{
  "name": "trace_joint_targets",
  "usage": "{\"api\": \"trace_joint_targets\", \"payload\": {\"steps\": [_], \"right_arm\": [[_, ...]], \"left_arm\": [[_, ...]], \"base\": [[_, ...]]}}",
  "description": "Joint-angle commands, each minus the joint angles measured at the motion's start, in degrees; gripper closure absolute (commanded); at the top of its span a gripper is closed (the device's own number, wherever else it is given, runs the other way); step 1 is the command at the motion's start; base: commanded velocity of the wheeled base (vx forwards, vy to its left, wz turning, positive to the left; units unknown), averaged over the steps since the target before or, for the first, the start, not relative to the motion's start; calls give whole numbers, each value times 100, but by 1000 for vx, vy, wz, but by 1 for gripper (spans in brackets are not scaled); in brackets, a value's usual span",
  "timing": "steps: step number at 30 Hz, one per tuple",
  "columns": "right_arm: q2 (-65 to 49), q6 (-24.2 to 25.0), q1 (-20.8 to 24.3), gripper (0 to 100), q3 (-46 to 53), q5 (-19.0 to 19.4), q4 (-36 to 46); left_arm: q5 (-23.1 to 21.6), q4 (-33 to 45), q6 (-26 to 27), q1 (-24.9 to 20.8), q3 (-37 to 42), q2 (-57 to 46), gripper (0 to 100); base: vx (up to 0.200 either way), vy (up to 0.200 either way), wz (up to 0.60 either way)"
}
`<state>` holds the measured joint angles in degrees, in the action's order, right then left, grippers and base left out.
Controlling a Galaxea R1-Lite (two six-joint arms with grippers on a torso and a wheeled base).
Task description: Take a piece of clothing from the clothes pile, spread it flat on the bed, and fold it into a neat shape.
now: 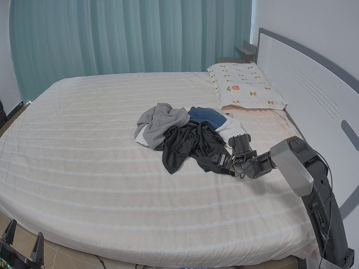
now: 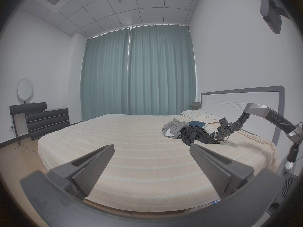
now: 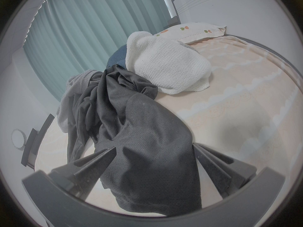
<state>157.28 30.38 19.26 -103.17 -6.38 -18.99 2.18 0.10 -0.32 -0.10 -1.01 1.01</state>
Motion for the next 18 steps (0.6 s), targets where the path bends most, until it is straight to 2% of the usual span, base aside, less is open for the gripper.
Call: {"api": "trace_joint_targets", "payload": {"steps": [1,3,6,7,9,14,17,18], "right_arm": [[-31,12,7,100,-10,5,-17],[-75,38,7,100,-1,14,-43],[-154,337,16,100,-1,14,-52],[-224,724,34,100,42,31,-34],[-330,1049,69,100,174,57,-8],[-769,1260,25,100,851,189,-87],[-1358,1638,-36,100,1607,567,-175],[-1771,1761,-80,100,2152,778,-377]], "left_arm": [[2,-1,-3,1,101,-101,0],[2,-1,-3,1,101,-101,0],[2,-1,-3,1,101,-101,0],[2,-1,-3,1,101,-101,0],[2,-1,-3,1,101,-101,0],[2,-1,-3,1,101,-101,0],[2,-1,-3,1,101,-101,0],[2,-1,-3,1,101,-101,0]], "base": [[0,0,0],[0,0,0],[0,0,0],[0,0,0],[0,0,0],[0,0,0],[0,0,0],[0,0,0]]}}
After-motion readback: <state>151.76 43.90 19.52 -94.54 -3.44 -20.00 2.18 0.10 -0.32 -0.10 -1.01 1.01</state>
